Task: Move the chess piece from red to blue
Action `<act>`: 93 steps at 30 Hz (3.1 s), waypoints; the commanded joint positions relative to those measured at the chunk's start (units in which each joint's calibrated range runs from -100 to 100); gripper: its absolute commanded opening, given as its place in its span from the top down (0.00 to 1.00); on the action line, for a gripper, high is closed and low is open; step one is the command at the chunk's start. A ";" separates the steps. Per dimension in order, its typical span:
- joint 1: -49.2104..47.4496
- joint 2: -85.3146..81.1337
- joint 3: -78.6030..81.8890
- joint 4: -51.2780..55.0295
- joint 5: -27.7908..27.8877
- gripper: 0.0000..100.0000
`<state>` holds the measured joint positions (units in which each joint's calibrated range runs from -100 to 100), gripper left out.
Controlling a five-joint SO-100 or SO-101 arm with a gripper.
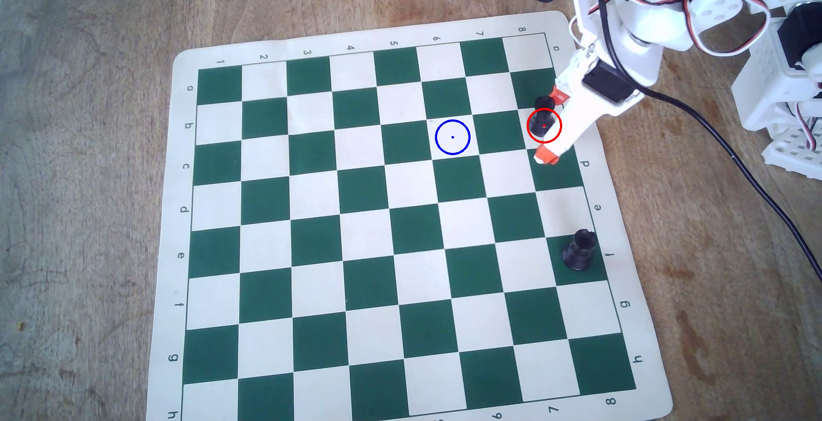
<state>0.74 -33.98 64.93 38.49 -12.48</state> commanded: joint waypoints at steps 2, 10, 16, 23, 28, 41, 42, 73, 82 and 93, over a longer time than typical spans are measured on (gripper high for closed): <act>0.63 0.27 0.34 -3.76 -0.05 0.67; 1.96 0.10 4.69 -8.26 0.88 0.66; 2.27 -0.66 4.78 -8.59 1.03 0.69; 2.90 -0.91 4.88 -9.90 1.03 0.73; 3.06 -0.74 5.06 -10.72 1.03 0.80; 3.13 -0.91 5.24 -10.89 1.07 1.00; 3.13 -1.08 5.24 -10.89 1.07 1.00; -0.31 18.87 -50.34 14.91 -2.39 1.00; -1.01 32.02 -47.16 6.48 -3.17 1.00; -2.97 33.30 -42.45 2.55 -3.42 1.00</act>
<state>-2.73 1.21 23.09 42.63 -15.60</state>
